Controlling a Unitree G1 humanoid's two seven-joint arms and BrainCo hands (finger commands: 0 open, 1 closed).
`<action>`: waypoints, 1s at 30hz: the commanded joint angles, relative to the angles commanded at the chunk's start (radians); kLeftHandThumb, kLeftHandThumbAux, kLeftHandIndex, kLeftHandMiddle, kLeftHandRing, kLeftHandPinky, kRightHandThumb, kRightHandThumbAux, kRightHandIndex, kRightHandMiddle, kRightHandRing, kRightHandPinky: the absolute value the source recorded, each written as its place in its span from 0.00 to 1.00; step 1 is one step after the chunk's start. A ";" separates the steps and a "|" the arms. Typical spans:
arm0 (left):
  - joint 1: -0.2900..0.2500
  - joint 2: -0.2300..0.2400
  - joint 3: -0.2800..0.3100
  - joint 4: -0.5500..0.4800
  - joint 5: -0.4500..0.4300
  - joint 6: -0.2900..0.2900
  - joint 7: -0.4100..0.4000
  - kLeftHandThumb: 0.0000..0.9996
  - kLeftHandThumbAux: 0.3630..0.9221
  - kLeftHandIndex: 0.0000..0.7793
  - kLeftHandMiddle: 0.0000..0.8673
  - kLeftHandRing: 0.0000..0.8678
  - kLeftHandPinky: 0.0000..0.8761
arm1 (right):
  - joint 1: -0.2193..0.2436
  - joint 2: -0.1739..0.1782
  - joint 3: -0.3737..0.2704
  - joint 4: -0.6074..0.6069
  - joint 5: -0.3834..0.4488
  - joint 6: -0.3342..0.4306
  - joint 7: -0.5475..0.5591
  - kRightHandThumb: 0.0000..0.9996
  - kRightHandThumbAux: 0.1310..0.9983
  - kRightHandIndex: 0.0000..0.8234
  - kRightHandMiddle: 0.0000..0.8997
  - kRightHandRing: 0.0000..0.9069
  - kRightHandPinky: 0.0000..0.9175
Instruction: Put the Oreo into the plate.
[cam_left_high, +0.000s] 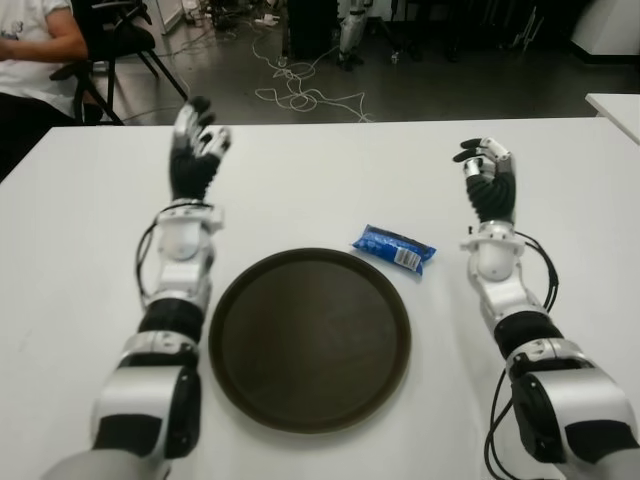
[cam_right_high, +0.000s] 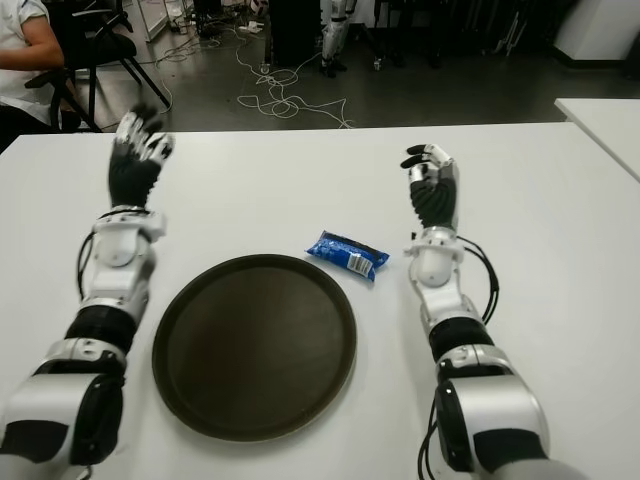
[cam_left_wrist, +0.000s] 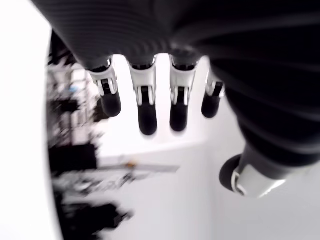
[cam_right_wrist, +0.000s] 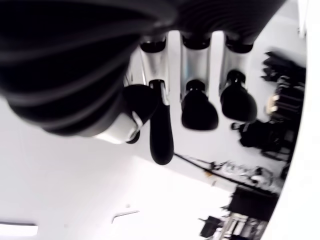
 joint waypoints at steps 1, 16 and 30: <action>-0.001 0.000 0.002 0.002 -0.003 -0.003 0.000 0.10 0.55 0.08 0.11 0.07 0.03 | -0.006 0.004 -0.012 -0.008 0.024 0.025 0.021 0.85 0.62 0.51 0.61 0.82 0.81; -0.040 0.049 0.069 0.227 -0.085 -0.041 -0.149 0.03 0.53 0.01 0.04 0.01 0.01 | -0.026 0.016 -0.037 0.064 0.029 0.021 -0.030 0.83 0.64 0.48 0.53 0.51 0.52; -0.042 0.051 0.093 0.291 -0.121 -0.009 -0.230 0.04 0.40 0.05 0.10 0.09 0.11 | -0.016 -0.036 0.122 0.165 -0.197 -0.029 -0.216 0.58 0.55 0.21 0.27 0.31 0.36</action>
